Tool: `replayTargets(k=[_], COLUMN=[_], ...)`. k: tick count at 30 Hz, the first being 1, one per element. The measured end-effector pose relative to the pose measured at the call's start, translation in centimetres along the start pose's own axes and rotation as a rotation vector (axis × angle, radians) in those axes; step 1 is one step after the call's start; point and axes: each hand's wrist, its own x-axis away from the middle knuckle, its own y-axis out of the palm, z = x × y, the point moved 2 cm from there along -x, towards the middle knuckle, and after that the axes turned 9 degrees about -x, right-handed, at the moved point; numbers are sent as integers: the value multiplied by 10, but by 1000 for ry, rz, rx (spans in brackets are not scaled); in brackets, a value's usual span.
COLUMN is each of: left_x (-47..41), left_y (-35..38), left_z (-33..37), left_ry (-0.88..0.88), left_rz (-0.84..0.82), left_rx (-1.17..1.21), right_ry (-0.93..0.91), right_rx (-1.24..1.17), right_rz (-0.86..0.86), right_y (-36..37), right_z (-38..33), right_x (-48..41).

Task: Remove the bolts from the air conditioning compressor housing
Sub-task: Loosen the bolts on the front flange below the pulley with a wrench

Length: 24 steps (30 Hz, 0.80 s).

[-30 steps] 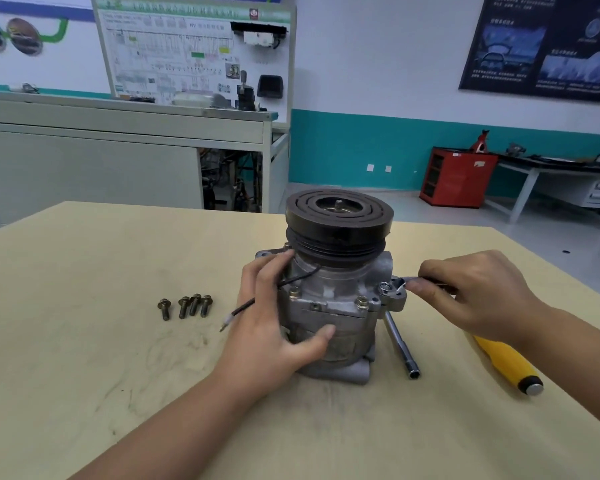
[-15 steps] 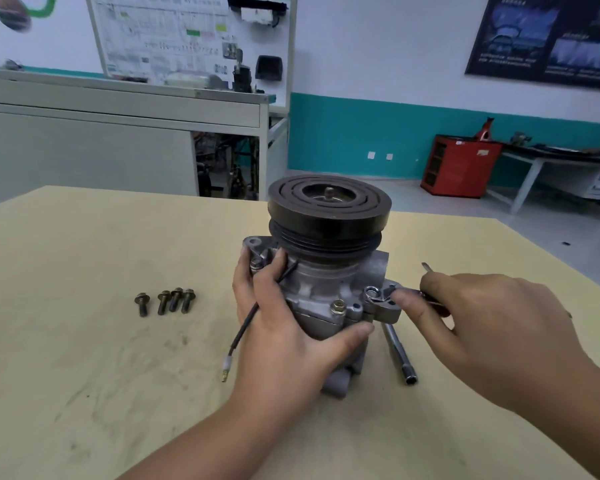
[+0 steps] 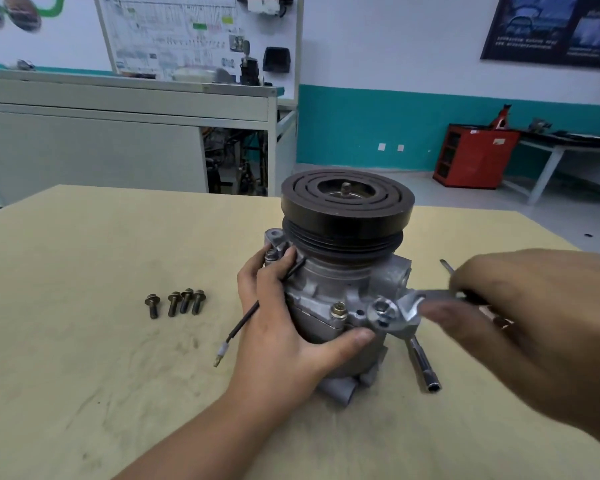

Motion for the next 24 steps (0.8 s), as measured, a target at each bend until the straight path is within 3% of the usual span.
replayTargets(k=[9,15,24], left_x=[17,29,29], left_y=[11,13,24], left_z=[23,33,37], left_ry=[-112,-52,-84], left_rz=[112,179,208], left_rx=[50,9,60], right_ry=[553,616,601], right_rx=[226,393,647], right_rz=[-385,-668,-545], right_y=[-14,-8,9], right_z=[1,-4,-10], right_x=[12,9,6])
